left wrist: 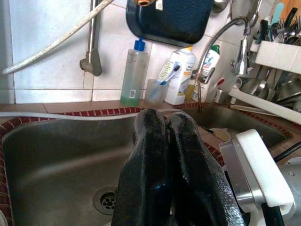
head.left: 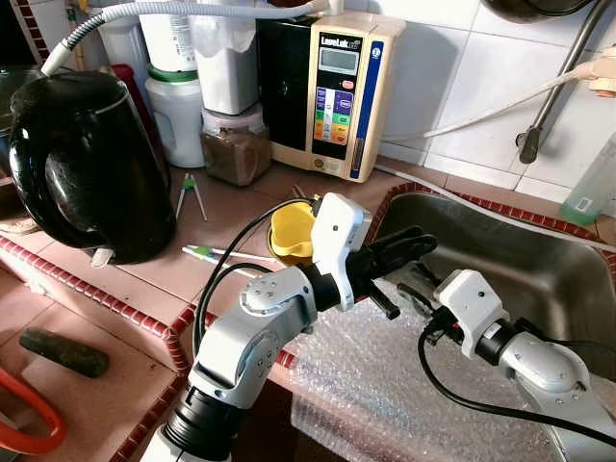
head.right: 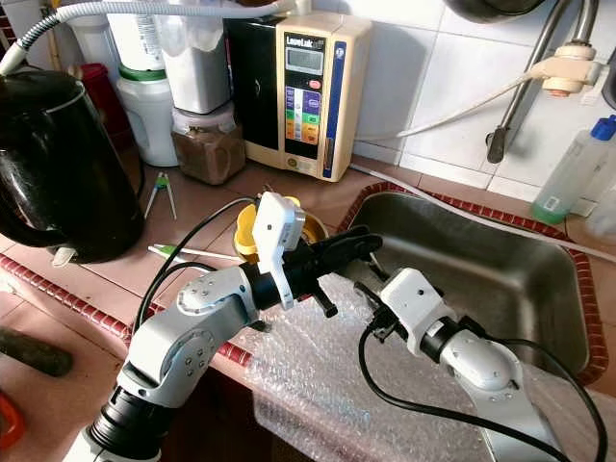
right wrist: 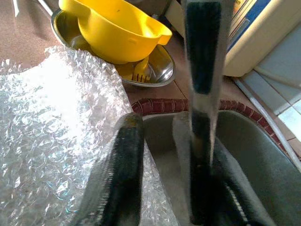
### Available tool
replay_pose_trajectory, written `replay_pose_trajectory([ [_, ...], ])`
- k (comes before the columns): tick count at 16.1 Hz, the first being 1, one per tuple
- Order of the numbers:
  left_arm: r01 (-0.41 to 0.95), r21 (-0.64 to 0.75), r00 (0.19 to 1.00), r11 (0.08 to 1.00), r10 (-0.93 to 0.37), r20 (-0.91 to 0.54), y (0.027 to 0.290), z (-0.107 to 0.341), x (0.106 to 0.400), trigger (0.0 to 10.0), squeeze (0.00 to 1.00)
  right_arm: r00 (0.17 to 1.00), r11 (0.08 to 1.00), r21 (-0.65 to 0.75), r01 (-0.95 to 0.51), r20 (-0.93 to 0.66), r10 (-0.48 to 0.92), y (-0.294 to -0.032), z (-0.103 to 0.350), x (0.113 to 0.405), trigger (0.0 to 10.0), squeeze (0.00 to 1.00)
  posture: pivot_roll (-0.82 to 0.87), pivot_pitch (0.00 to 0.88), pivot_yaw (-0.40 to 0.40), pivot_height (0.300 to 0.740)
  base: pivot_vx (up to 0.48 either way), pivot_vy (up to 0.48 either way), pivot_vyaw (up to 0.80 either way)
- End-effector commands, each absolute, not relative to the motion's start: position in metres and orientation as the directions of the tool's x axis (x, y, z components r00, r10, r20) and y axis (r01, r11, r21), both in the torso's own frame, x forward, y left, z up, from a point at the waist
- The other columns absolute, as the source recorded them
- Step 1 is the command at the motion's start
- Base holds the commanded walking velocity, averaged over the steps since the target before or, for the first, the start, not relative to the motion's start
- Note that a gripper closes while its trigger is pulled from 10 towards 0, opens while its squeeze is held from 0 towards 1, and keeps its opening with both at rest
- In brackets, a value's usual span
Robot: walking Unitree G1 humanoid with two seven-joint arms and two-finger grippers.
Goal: Kitchen organization
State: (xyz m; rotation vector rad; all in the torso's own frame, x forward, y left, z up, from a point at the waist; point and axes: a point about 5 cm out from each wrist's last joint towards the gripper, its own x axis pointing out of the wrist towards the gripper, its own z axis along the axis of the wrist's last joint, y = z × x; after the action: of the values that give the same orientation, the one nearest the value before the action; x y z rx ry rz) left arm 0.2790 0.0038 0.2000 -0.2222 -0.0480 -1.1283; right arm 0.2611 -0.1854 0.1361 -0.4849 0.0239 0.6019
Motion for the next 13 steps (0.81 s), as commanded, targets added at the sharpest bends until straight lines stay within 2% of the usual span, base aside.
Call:
replay_pose_trajectory([
  [1, 0.899, -0.14, 0.434, 0.414, -0.886, 0.164, 0.003, 0.2046, 0.2798, 10.0, 0.0, 0.823, 0.708, -0.437, -0.554, -0.158, 0.546, -0.1824, 0.1371, 0.2584, 0.0, 0.0, 0.06, 0.0, -0.005, 0.74, 0.0, 0.0, 0.0],
  [7, 0.89, -0.132, 0.453, 0.437, -0.88, 0.144, 0.0071, 0.2001, 0.2845, 10.0, 0.0, 0.845, 0.723, -0.456, -0.519, -0.142, 0.516, -0.1853, 0.1365, 0.2608, 0.0, 0.0, 0.06, 0.0, 0.011, 0.74, 0.0, 0.0, 0.0],
  [13, 0.898, -0.141, 0.433, 0.416, -0.892, 0.126, 0.0086, 0.1978, 0.2856, 10.0, 0.0, 0.857, 0.732, -0.468, -0.495, -0.122, 0.501, -0.1854, 0.138, 0.2644, 0.0, 0.0, 0.07, 0.0, 0.014, 0.74, 0.0, 0.0, 0.0],
])
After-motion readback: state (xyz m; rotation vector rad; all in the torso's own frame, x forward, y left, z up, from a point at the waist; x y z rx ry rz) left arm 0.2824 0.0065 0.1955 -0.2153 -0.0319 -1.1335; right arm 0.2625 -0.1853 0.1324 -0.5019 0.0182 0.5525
